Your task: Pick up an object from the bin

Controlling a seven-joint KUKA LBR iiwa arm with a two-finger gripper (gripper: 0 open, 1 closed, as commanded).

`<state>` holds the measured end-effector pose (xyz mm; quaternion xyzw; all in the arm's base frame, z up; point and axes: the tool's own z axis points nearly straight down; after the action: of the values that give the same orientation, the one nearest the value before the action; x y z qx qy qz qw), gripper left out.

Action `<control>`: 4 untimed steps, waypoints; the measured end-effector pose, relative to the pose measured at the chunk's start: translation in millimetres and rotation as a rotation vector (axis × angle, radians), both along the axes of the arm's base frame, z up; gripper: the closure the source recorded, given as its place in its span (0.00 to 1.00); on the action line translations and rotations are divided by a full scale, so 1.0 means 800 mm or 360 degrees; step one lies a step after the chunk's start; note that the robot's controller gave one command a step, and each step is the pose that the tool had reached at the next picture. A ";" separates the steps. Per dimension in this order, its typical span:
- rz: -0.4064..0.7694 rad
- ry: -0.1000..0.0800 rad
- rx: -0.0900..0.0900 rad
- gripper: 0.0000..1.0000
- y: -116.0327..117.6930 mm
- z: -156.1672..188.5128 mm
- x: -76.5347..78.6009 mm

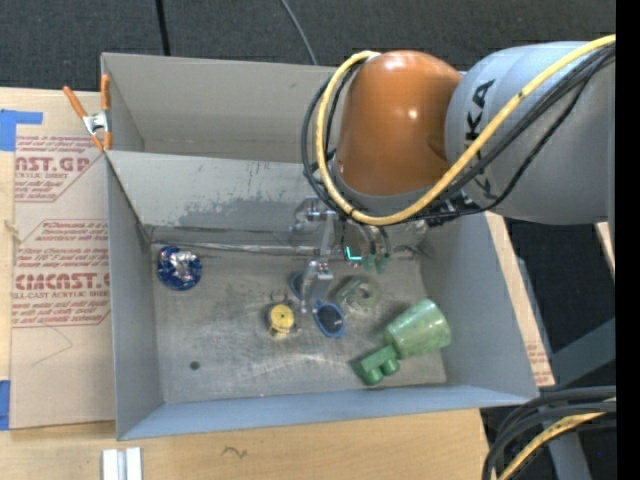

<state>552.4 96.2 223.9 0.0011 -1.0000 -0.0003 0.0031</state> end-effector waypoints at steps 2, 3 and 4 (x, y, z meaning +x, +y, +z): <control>0.0384 -0.0042 0.0009 0.00 -0.030 -0.183 -0.021; 0.0211 -0.0039 0.0005 0.00 -0.012 -0.187 -0.001; -0.0058 -0.0022 0.0004 0.00 -0.093 -0.189 -0.014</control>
Offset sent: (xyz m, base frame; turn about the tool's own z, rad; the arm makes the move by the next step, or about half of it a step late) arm -0.0337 -0.0254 -0.1306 -0.2291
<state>541.2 21.8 72.6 -0.0170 -0.9998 -0.0016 -0.0037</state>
